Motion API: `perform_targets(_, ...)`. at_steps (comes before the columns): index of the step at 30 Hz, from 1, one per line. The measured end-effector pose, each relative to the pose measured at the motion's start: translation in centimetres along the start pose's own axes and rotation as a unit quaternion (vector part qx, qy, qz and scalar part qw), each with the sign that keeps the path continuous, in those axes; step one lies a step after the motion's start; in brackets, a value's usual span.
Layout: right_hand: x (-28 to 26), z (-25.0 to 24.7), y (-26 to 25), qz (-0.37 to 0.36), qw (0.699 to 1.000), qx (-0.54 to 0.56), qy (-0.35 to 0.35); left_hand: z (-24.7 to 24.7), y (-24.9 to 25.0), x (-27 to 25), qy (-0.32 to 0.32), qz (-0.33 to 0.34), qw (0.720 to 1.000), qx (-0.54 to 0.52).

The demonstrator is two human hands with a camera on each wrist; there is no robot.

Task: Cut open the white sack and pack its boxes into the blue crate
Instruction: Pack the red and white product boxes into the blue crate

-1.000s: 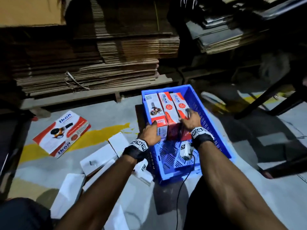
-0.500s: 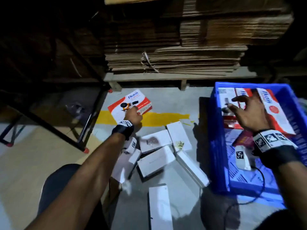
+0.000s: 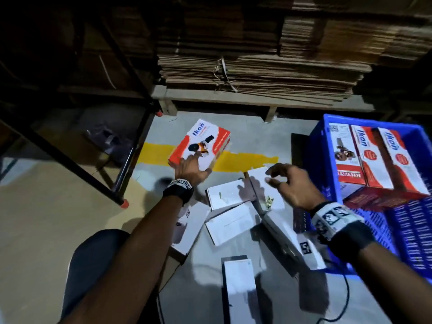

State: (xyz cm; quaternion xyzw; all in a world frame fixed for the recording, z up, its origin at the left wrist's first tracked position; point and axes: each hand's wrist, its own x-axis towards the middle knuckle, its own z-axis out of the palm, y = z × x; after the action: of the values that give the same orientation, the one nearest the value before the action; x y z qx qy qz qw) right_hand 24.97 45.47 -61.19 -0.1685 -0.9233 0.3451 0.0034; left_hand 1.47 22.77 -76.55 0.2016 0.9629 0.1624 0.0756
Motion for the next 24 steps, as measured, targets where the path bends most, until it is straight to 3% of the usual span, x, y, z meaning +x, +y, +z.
perform_targets(2,0.1,2.1,-0.7,-0.007,0.999,-0.029,-0.039,-0.8,0.8,0.4,0.045,-0.006,0.999,-0.013)
perform_targets(4,0.1,3.6,-0.7,-0.013,0.996,-0.057,-0.073,-0.8,0.2,1.5,0.044,-0.107,0.993,-0.022)
perform_targets(6,0.0,4.2,-0.8,-0.011,0.994,-0.068,-0.086,0.8,-1.3,2.2,-0.009,-0.228,0.966,-0.124)
perform_targets(8,0.1,4.4,-0.9,-0.014,0.994,-0.071,-0.082,2.2,-2.1,2.1,-0.063,-0.277,0.922,-0.264)
perform_targets(11,-0.1,3.8,-0.8,-0.011,0.994,-0.073,-0.081,3.1,-0.8,0.9,-0.099,-0.256,0.881,-0.385)
perform_targets(14,-0.3,3.2,-0.1,0.002,0.994,-0.081,-0.076,3.8,1.4,-0.1,-0.144,-0.248,0.87,-0.402)
perform_targets(16,-0.4,2.6,0.5,0.015,0.995,-0.075,-0.067,5.0,2.6,0.0,-0.153,-0.232,0.879,-0.388)
perform_targets(18,-0.2,2.3,1.4,0.041,0.994,-0.08,-0.066,5.8,3.6,0.1,-0.15,-0.192,0.909,-0.339)
perform_targets(20,0.3,2.3,3.3,0.11,0.988,-0.09,-0.066,6.1,4.5,-0.3,-0.165,-0.162,0.925,-0.301)
perform_targets(24,2.1,4.5,6.4,0.215,0.966,-0.086,-0.113,7.1,4.9,-1.5,-0.171,-0.127,0.92,-0.33)
